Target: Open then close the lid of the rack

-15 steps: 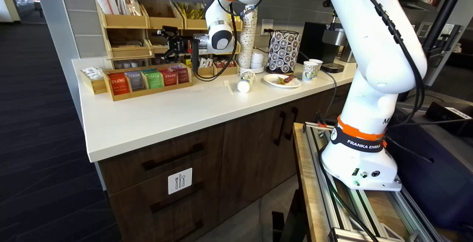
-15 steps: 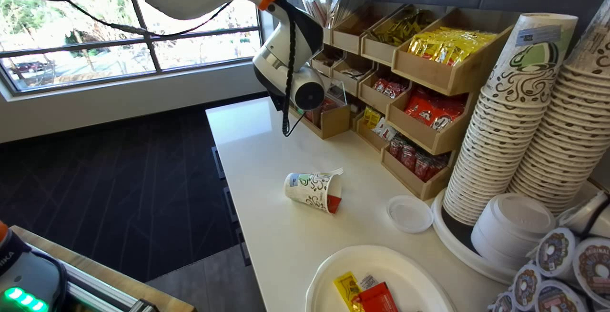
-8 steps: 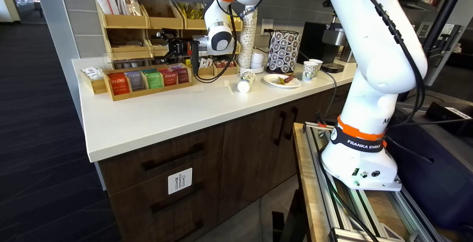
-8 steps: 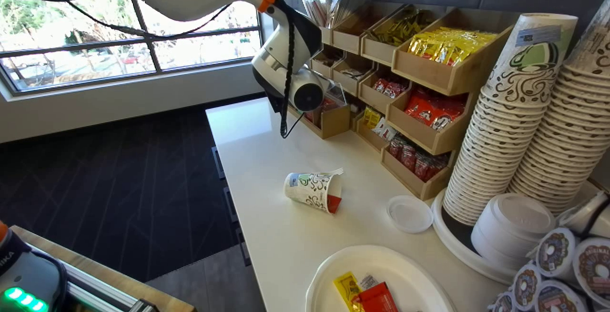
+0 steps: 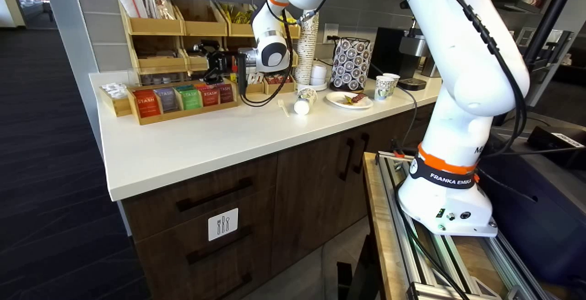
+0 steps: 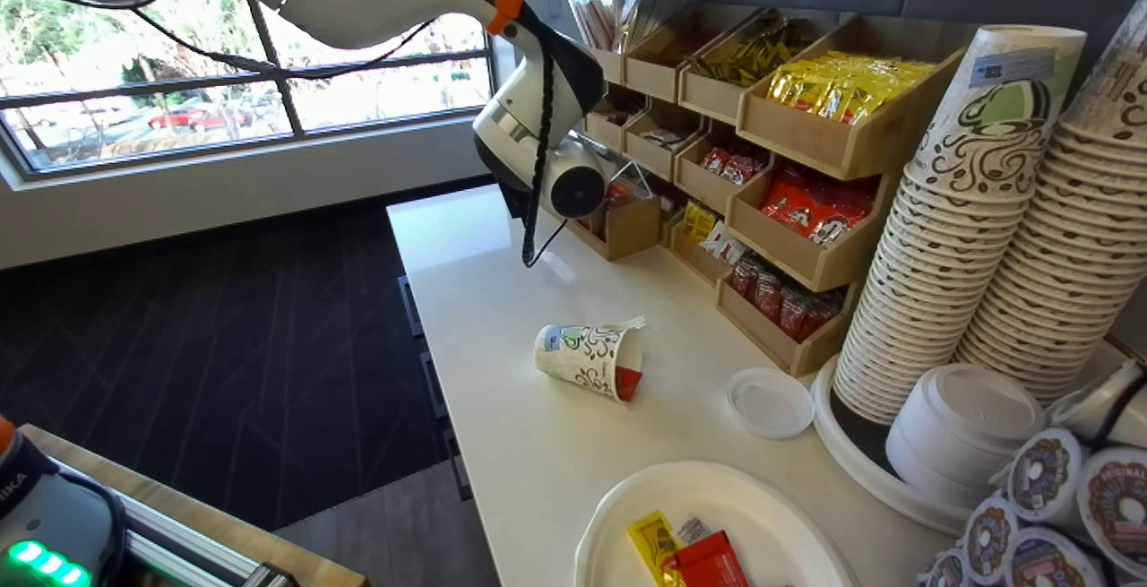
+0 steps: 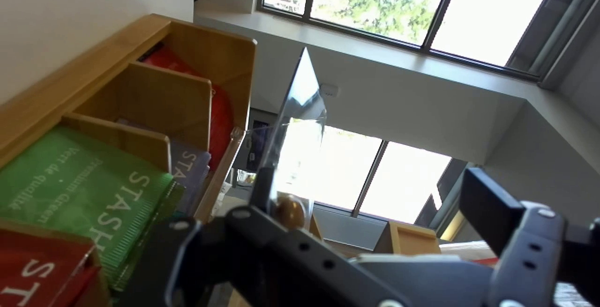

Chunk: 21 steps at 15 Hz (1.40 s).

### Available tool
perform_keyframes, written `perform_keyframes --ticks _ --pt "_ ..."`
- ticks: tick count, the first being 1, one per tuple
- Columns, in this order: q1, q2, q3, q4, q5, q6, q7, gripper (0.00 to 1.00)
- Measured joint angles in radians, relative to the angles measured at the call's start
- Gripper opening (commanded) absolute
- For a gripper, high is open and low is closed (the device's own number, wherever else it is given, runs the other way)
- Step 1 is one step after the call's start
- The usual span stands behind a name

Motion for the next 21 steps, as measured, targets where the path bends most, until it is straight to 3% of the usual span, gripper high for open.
perform_keyframes --ticks 21 --pt "0.003 0.079 0.009 -0.001 0.006 0.0 0.056 1.0"
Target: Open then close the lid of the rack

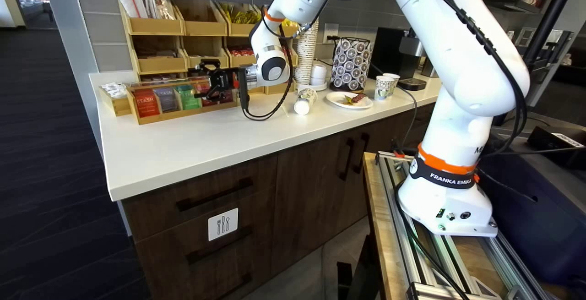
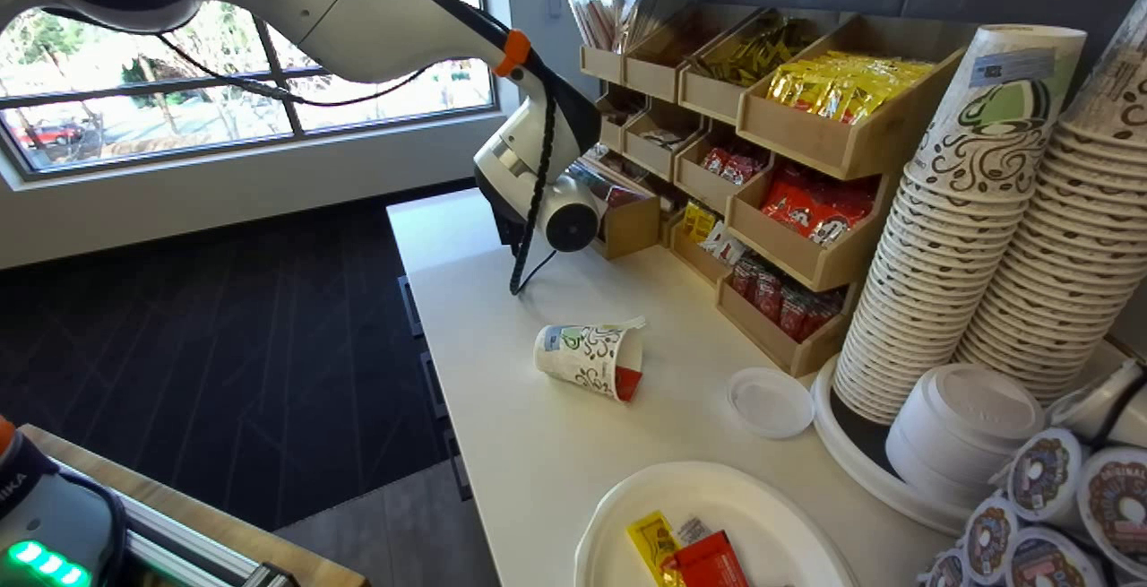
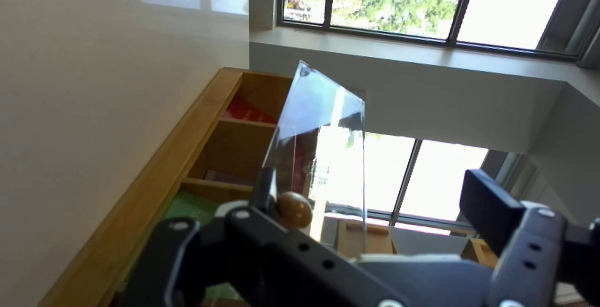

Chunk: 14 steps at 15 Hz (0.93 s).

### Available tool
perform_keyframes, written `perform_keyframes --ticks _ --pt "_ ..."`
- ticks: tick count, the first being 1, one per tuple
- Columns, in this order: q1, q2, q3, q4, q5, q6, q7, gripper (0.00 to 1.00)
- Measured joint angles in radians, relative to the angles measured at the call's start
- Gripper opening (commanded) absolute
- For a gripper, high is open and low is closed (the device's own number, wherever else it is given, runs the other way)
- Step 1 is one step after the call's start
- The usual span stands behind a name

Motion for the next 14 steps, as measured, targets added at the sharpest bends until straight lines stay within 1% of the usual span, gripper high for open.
perform_keyframes --ticks 6,14 --pt "0.0 0.022 0.015 0.017 0.011 0.0 0.017 1.0" --pt "-0.003 0.057 0.019 0.042 0.058 0.0 0.018 1.0"
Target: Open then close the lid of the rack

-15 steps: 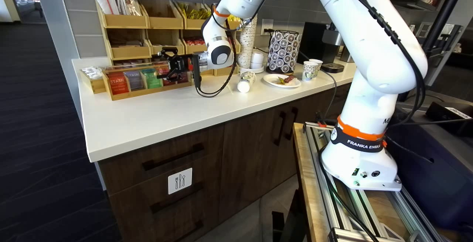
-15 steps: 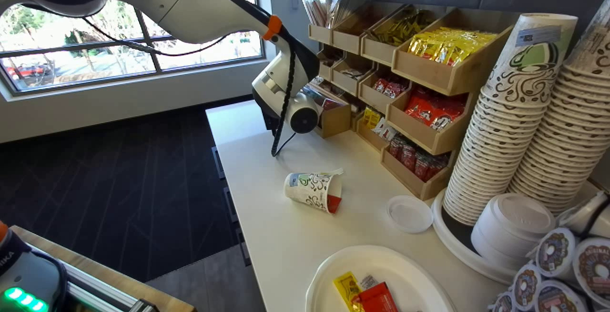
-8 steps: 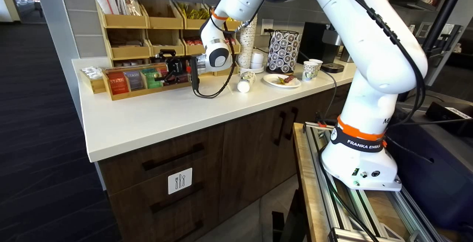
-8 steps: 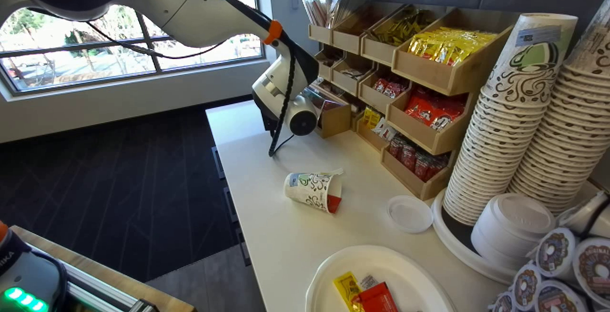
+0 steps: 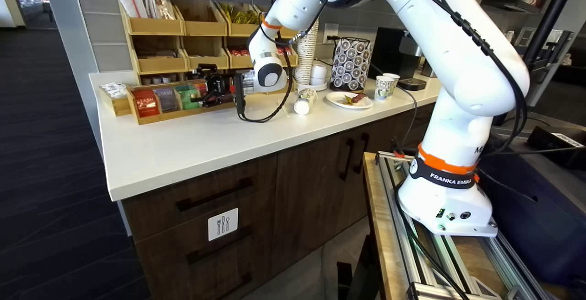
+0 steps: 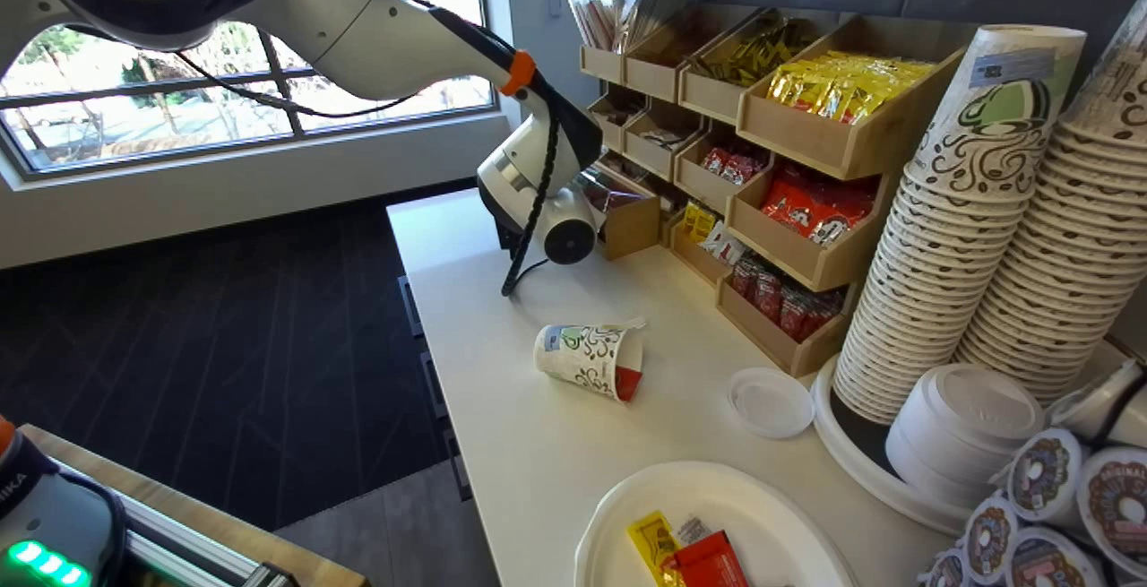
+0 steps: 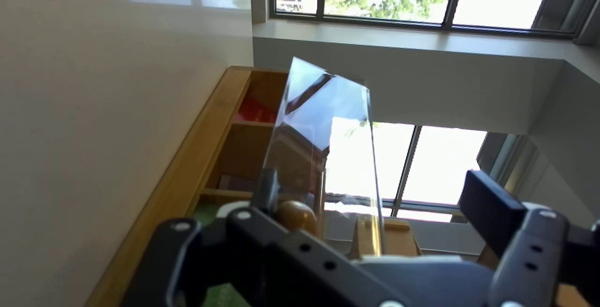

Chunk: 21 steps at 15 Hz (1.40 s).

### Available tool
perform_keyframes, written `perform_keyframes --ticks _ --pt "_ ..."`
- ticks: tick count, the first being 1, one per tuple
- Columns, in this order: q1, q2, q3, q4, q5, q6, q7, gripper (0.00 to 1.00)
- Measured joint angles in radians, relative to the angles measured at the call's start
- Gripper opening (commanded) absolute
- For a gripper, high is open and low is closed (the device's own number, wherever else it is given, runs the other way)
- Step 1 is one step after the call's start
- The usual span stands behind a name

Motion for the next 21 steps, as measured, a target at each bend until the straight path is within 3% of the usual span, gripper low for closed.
perform_keyframes --ticks 10,21 --pt "0.008 0.03 0.0 0.029 0.004 0.044 0.034 1.0" --pt "0.029 0.046 -0.003 0.058 -0.052 0.17 0.185 1.0"
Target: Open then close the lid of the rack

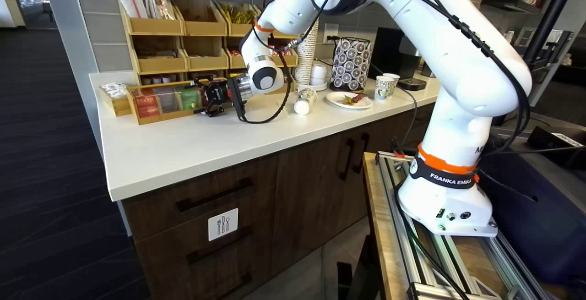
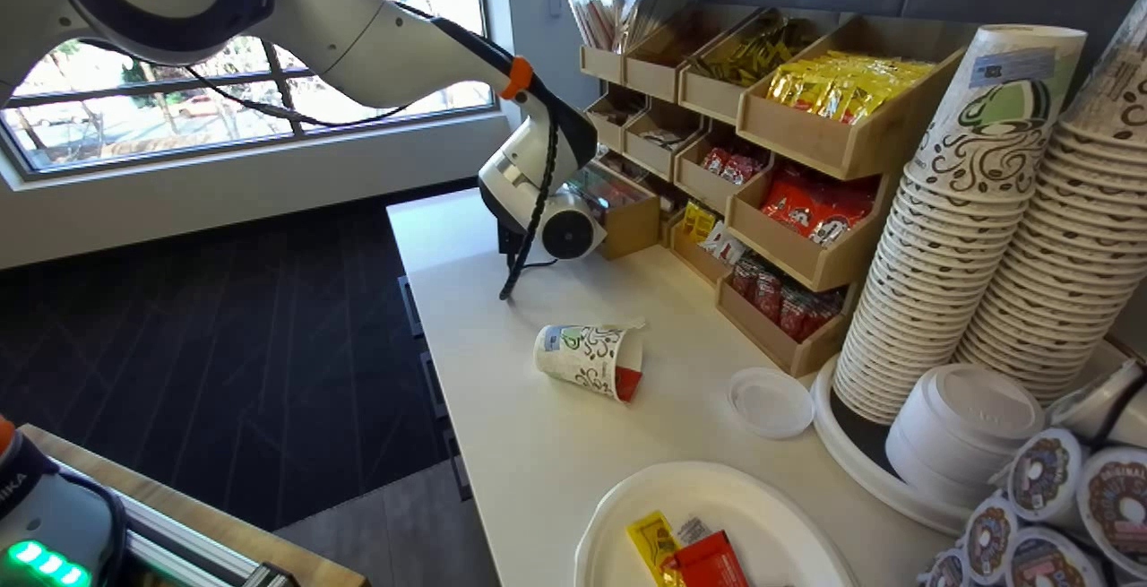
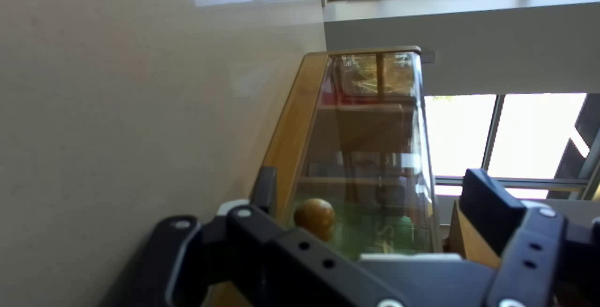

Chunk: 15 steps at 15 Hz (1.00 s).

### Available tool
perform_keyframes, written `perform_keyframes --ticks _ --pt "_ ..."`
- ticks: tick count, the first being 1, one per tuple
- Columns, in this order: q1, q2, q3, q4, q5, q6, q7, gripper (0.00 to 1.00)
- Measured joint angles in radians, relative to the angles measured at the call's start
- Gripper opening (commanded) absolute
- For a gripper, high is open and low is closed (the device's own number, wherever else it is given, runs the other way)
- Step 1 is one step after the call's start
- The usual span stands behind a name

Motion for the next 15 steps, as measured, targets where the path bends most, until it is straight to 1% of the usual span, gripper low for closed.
perform_keyframes --ticks 4,8,10,12,13,15 --pt "0.005 -0.014 -0.014 -0.001 -0.109 0.0 0.039 1.0" --pt "0.007 -0.066 -0.032 -0.026 -0.279 -0.001 0.013 1.0" --pt "0.015 -0.134 -0.043 -0.067 -0.379 -0.001 -0.02 1.0" --pt "0.03 -0.232 -0.057 -0.13 -0.484 0.006 -0.047 1.0" --pt "0.039 -0.286 -0.063 -0.164 -0.543 0.019 -0.049 1.0" --pt "0.059 -0.403 -0.069 -0.24 -0.648 0.084 -0.047 1.0"
